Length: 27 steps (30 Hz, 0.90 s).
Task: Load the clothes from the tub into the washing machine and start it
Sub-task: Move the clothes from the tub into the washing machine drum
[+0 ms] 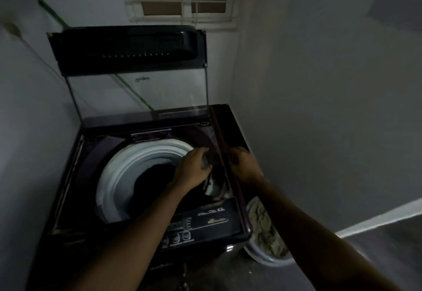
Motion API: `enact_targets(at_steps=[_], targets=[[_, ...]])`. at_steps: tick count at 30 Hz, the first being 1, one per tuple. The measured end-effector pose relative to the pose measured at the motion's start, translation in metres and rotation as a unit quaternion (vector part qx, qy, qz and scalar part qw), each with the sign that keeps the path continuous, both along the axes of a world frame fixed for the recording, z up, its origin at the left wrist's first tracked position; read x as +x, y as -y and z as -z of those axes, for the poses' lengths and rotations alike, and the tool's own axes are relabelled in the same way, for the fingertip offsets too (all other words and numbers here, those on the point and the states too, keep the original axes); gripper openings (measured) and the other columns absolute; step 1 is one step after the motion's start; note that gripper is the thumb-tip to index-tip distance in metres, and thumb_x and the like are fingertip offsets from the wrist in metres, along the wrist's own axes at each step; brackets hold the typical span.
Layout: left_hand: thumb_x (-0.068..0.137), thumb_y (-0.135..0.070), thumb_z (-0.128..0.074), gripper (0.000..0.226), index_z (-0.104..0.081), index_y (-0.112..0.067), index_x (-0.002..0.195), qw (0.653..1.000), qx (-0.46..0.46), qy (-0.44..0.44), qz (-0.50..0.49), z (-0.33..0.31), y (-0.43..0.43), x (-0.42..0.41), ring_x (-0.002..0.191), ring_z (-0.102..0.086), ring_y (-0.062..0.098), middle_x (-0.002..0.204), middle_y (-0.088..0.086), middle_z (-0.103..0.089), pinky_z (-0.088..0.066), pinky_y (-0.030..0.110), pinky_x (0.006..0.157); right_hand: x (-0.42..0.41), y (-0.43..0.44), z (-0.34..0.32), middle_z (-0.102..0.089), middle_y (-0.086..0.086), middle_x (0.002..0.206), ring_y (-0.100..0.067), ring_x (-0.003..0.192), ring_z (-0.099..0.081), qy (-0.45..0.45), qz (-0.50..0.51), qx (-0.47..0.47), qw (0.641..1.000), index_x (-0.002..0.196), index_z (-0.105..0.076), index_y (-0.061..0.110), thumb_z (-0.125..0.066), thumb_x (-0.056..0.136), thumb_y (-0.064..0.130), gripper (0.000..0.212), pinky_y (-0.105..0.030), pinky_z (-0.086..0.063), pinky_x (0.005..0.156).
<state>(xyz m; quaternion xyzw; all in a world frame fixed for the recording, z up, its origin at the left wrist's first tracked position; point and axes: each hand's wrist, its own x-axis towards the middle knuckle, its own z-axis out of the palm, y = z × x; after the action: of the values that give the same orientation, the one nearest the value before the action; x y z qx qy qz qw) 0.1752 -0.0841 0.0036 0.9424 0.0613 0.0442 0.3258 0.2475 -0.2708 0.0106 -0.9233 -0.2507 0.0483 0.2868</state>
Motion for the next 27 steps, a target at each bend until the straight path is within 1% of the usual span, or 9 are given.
enact_targets(at_steps=[2,3,5,7,10,13,16,20,27], targets=[[0.087,-0.027,-0.066,0.055,-0.048,-0.016,0.138,0.999,0.026,0.032,0.017,0.001,0.039,-0.002,0.130,-0.047,0.025,0.139,0.005,-0.052,-0.040,0.038,0.105,0.003,0.037,0.007,-0.058,-0.012,0.122,-0.033,0.105,-0.060,0.003,0.001,-0.008,1.000,0.120,-0.061,0.011,-0.054,0.078,0.027,0.046,-0.039,-0.051,0.085],[0.088,-0.028,-0.065,0.055,-0.047,-0.017,0.138,0.998,0.039,0.037,0.025,0.003,0.061,-0.003,0.133,-0.044,0.023,0.140,0.004,-0.051,-0.038,0.039,0.107,0.004,0.056,0.012,-0.057,-0.012,0.125,-0.034,0.108,-0.059,0.002,0.005,-0.017,1.000,0.122,-0.060,0.010,-0.057,0.080,0.023,0.045,-0.039,-0.051,0.087],[0.090,-0.030,-0.062,0.055,-0.044,-0.019,0.141,0.998,0.051,0.028,0.028,0.010,0.102,-0.004,0.141,-0.034,0.018,0.146,0.000,-0.045,-0.031,0.035,0.113,0.006,0.096,0.022,-0.055,-0.011,0.128,-0.032,0.111,-0.057,0.000,0.011,-0.029,1.000,0.124,-0.058,0.009,-0.059,0.084,0.019,0.042,-0.037,-0.049,0.088],[0.091,-0.031,-0.061,0.056,-0.042,-0.020,0.143,0.998,0.050,0.014,0.018,0.020,0.143,-0.004,0.144,-0.029,0.015,0.149,-0.002,-0.042,-0.029,0.035,0.115,0.007,0.136,0.033,-0.053,-0.009,0.130,-0.029,0.111,-0.056,-0.008,0.006,-0.034,0.999,0.126,-0.058,0.012,-0.058,0.086,0.020,0.040,-0.037,-0.049,0.089],[0.091,-0.032,-0.062,0.057,-0.043,-0.019,0.143,0.999,0.043,-0.002,0.013,0.033,0.200,-0.005,0.144,-0.030,0.015,0.148,-0.001,-0.044,-0.030,0.038,0.115,0.004,0.196,0.046,-0.055,-0.007,0.126,-0.028,0.106,-0.058,-0.016,-0.006,-0.030,0.999,0.122,-0.060,0.014,-0.056,0.087,0.022,0.036,-0.039,-0.052,0.083],[0.091,-0.033,-0.063,0.058,-0.043,-0.019,0.143,0.999,0.030,-0.022,0.008,0.043,0.249,-0.009,0.143,-0.031,0.017,0.148,0.000,-0.044,-0.031,0.039,0.114,-0.001,0.246,0.053,-0.057,-0.007,0.123,-0.028,0.102,-0.060,-0.031,-0.006,-0.029,0.999,0.117,-0.063,0.014,-0.057,0.088,0.021,0.030,-0.038,-0.052,0.081],[0.091,-0.031,-0.062,0.057,-0.042,-0.020,0.143,0.999,0.032,-0.038,0.018,0.048,0.283,-0.015,0.142,-0.032,0.016,0.149,0.000,-0.044,-0.030,0.036,0.115,-0.008,0.280,0.056,-0.058,-0.006,0.121,-0.028,0.103,-0.060,-0.032,-0.005,-0.033,0.999,0.116,-0.064,0.015,-0.058,0.087,0.018,0.030,-0.034,-0.051,0.080],[0.091,-0.032,-0.062,0.056,-0.043,-0.021,0.143,0.998,0.034,-0.036,0.026,0.048,0.304,-0.015,0.142,-0.032,0.015,0.148,0.000,-0.044,-0.030,0.033,0.113,-0.014,0.304,0.059,-0.061,-0.009,0.121,-0.030,0.105,-0.060,-0.030,0.012,-0.027,0.999,0.116,-0.065,0.012,-0.059,0.084,0.010,0.033,-0.034,-0.048,0.082],[0.090,-0.028,-0.062,0.056,-0.043,-0.018,0.142,0.996,0.054,-0.061,0.039,0.071,0.309,-0.005,0.142,-0.033,0.017,0.147,0.000,-0.046,-0.030,0.034,0.112,-0.019,0.314,0.087,-0.061,-0.008,0.119,-0.031,0.102,-0.061,-0.053,0.037,-0.039,0.997,0.118,-0.064,0.014,-0.057,0.082,0.014,0.036,-0.037,-0.052,0.078]])
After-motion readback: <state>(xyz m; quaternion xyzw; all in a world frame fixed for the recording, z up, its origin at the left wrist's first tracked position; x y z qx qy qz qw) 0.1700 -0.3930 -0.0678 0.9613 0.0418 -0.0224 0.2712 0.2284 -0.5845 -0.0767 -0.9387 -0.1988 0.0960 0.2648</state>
